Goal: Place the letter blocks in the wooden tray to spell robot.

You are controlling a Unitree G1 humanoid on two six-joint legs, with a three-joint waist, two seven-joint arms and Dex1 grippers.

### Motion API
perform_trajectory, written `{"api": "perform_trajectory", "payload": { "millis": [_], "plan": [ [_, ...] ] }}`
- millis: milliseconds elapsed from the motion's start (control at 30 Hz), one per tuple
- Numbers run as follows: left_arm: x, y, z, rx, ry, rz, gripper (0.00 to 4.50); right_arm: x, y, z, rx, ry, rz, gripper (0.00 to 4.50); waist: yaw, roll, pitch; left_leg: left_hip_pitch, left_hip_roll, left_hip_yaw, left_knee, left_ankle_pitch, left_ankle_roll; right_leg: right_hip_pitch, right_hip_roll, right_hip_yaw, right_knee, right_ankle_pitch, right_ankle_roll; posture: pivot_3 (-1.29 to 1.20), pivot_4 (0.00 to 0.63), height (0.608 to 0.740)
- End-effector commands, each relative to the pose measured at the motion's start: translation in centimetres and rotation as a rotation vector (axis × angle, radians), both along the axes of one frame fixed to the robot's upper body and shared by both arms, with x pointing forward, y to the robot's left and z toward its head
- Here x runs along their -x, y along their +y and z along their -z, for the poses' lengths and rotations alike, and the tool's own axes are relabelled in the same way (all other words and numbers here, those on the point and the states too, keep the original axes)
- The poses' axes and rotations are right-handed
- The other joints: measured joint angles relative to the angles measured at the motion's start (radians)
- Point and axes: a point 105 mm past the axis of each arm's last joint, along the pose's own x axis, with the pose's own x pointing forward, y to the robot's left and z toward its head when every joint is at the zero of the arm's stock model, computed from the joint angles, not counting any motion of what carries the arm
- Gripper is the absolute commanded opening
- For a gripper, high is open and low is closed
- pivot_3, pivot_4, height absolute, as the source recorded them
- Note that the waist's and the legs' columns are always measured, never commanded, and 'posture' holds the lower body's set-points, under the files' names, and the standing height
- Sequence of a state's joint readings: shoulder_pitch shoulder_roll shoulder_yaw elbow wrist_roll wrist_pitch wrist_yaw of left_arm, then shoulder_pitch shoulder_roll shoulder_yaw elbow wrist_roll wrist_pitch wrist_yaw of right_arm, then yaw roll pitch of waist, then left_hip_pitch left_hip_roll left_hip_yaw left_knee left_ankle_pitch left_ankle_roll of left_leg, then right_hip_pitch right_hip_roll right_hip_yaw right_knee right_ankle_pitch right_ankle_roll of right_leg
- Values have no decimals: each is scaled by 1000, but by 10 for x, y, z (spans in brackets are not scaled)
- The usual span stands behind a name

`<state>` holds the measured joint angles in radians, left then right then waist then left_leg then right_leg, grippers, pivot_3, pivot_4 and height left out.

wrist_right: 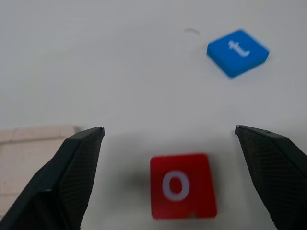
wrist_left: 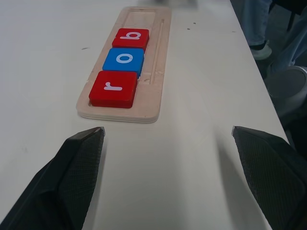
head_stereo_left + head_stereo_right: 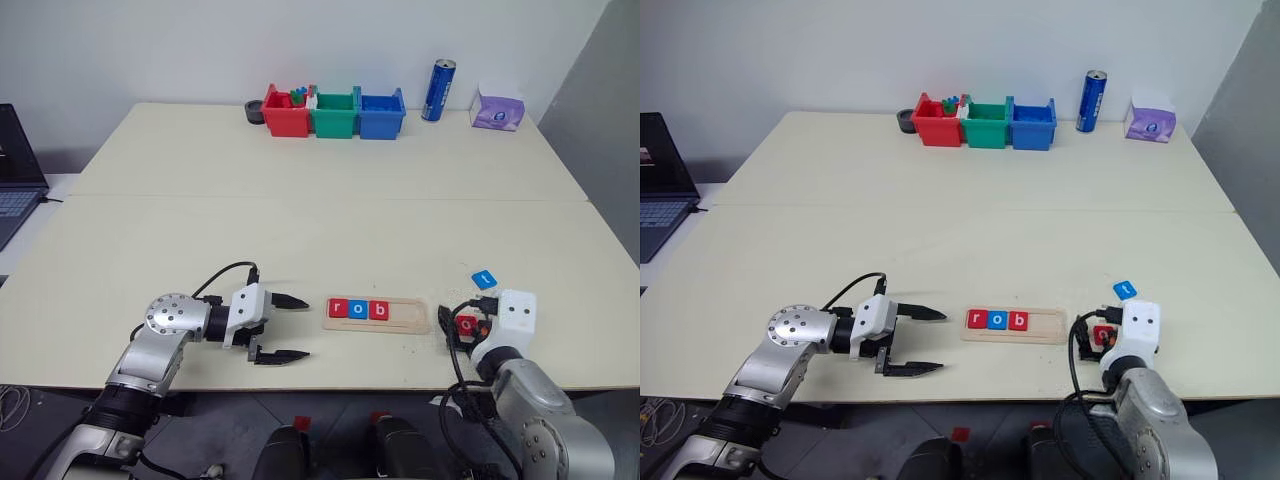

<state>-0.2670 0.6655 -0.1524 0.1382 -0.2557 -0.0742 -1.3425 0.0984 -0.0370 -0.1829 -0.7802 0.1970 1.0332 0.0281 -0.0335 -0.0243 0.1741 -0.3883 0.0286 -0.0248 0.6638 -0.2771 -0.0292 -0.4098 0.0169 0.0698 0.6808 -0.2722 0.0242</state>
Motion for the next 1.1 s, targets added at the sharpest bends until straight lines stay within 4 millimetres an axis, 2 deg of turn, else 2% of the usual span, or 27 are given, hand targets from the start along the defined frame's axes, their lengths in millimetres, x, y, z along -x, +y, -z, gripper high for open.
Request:
{"api": "perform_trajectory", "payload": {
  "millis": [33,167,300,400,533,733,1000,1100],
  "plan": [
    [-1,-1,-5,3,-33,3,4500,-7,-3,-39,70,-121,-144,4481,-1,0,0,0,0,0,0,0,0,0,0,0,0,0,0,0,150,740],
    [-1,-2,-5,6,-35,4,4500,-2,-6,-43,134,-37,-474,4481,2,0,0,0,-1,1,-1,0,0,0,0,-1,-1,0,0,0,150,740],
    [-1,-4,-6,12,-35,6,4500,8,-22,-32,304,87,-720,4481,2,0,1,-1,-1,1,-1,0,0,1,0,-3,-1,0,0,0,150,740],
    [-2,-5,-6,16,-35,4,4500,16,-28,-22,366,165,-869,4481,2,0,1,-1,-2,1,-1,0,0,1,0,-3,-1,0,0,0,150,740],
    [-4,-5,-7,19,-36,-5,4500,13,-34,-17,400,195,-960,4481,-1,-1,1,0,-1,2,0,0,0,1,1,-3,-1,0,0,0,150,740],
    [-3,-4,-5,2,-39,-12,4500,3,-33,-12,463,213,-1075,4481,1,-1,1,0,-1,2,1,0,0,1,1,-3,-1,0,0,0,150,740],
    [-2,-6,-6,6,-41,-13,4500,-8,-31,-2,460,265,-1167,4481,2,-1,1,0,-1,2,1,0,0,2,0,-3,-1,0,0,0,150,740],
    [-2,-6,-6,4,-43,-21,4500,-10,-31,1,463,277,-1178,3888,2,-1,1,0,-1,1,1,0,0,2,0,-3,0,0,0,0,150,740]
  ]
}}
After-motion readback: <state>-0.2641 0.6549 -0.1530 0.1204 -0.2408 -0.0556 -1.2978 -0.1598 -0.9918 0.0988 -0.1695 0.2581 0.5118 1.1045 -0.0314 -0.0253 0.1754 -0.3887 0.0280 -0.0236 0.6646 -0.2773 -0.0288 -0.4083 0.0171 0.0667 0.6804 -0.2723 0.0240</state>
